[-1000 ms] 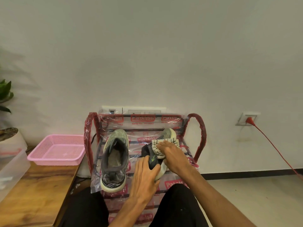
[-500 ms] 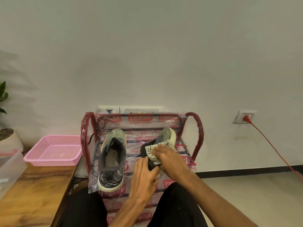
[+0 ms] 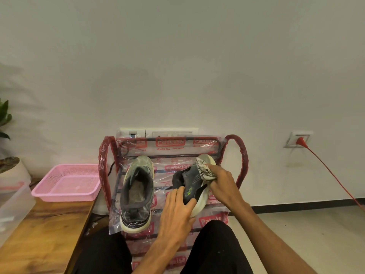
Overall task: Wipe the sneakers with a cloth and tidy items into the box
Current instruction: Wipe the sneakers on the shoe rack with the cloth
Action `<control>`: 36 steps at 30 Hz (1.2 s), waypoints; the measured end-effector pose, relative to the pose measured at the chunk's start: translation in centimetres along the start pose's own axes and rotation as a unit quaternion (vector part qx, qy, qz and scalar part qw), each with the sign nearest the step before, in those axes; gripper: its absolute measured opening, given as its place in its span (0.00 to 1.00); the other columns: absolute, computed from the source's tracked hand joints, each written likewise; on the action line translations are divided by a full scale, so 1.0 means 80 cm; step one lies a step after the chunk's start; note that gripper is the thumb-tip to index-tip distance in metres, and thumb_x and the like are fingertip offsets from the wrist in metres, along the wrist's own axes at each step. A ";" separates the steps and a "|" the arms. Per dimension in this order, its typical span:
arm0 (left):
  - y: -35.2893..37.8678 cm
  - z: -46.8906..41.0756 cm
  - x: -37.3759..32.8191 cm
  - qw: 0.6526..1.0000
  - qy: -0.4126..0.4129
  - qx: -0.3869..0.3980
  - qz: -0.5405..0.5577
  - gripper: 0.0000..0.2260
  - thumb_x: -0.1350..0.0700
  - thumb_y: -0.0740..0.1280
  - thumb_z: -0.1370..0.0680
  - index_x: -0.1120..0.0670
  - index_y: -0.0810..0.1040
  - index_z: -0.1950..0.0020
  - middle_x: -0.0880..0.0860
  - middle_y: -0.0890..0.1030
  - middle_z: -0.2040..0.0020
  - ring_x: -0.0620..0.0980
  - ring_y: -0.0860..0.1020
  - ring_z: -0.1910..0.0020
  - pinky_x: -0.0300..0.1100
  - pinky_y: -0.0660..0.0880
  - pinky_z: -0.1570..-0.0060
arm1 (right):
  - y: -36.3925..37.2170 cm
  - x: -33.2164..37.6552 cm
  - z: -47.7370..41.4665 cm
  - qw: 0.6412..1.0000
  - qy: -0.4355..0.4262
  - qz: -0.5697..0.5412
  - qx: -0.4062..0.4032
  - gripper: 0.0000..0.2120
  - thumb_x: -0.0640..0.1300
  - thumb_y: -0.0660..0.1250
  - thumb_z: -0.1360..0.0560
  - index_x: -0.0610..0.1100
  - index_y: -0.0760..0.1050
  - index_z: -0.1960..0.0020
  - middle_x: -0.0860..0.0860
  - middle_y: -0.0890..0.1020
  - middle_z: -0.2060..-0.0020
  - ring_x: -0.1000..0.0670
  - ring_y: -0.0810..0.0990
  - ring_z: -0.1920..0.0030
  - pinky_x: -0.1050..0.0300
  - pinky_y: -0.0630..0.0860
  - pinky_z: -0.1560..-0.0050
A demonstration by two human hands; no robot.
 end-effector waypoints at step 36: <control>-0.004 0.010 0.004 0.999 -0.032 -0.010 0.028 0.23 0.52 0.82 0.44 0.50 0.75 0.55 0.53 0.78 0.49 0.53 0.75 0.52 0.45 0.76 0.58 | 0.032 0.037 0.010 0.983 -0.062 0.159 0.064 0.15 0.39 0.66 0.28 0.46 0.79 0.42 0.48 0.84 0.49 0.45 0.82 0.51 0.50 0.79 0.54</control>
Point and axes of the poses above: each hand's wrist, its own z-axis away from the middle knuckle, its own y-axis out of the palm, x = y × z, the point moved 3 cm from there along -z, towards the middle knuckle
